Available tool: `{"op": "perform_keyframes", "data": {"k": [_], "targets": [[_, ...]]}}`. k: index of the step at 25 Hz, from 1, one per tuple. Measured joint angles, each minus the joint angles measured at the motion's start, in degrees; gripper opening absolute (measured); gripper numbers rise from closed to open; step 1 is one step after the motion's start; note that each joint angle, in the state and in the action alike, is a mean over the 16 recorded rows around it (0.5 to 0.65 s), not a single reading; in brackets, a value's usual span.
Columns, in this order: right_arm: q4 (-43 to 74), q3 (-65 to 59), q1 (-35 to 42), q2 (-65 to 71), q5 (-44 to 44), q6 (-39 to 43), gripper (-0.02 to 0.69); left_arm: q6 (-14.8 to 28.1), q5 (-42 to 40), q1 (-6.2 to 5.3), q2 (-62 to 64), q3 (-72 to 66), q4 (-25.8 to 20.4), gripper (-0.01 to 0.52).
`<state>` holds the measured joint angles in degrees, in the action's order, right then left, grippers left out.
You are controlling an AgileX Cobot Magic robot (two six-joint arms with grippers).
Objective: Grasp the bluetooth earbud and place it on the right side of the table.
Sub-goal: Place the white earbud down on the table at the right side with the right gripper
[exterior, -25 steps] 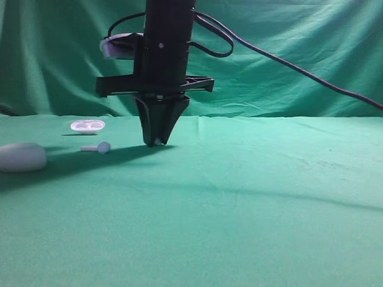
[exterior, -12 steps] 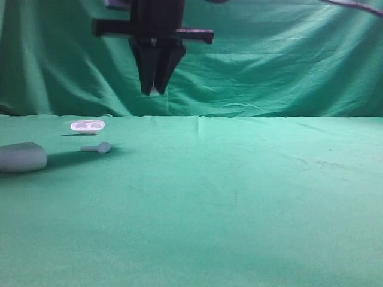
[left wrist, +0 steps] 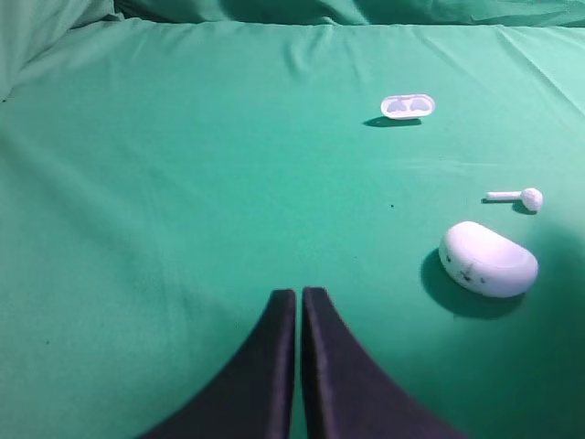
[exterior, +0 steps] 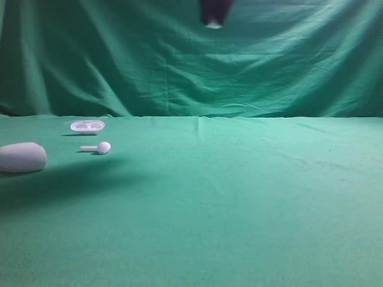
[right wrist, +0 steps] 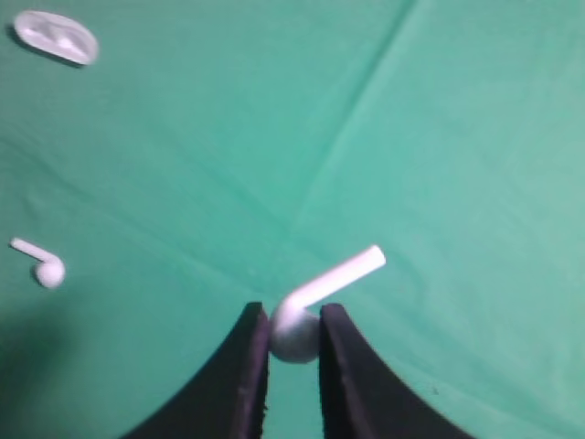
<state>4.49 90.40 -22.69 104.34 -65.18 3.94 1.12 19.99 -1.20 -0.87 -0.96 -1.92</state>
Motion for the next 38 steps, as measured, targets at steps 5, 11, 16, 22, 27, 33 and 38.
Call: {"op": "perform_keyframes", "data": {"k": [5, 11, 16, 22, 27, 33, 38], "targets": [[-0.6, -13.9, 3.7, -3.8, 7.5, 0.0, 0.127, 0.0, 0.0, 0.00, 0.0, 0.0, 0.0, 0.000], [-0.7, -24.9, 5.6, -4.9, 17.1, 0.0, 0.127, 0.0, 0.0, 0.00, 0.0, 0.0, 0.0, 0.000], [-0.3, -28.9, 6.0, -3.9, 22.1, 0.0, 0.130, 0.0, 0.0, 0.00, 0.0, 0.0, 0.0, 0.000], [0.3, -29.9, 6.0, -2.4, 24.2, 0.0, 0.227, 0.0, 0.0, 0.00, 0.0, 0.0, 0.0, 0.000], [0.7, -28.6, 6.0, -2.0, 23.0, 0.1, 0.355, 0.0, 0.0, 0.00, 0.0, 0.0, 0.0, 0.000], [0.6, -26.3, 6.0, -6.2, 18.9, 0.3, 0.395, 0.0, 0.0, 0.00, 0.0, 0.0, 0.0, 0.000], [0.2, -25.0, 6.0, -13.8, 14.6, 0.6, 0.268, 0.0, 0.0, 0.00, 0.0, 0.0, 0.0, 0.000]]}}
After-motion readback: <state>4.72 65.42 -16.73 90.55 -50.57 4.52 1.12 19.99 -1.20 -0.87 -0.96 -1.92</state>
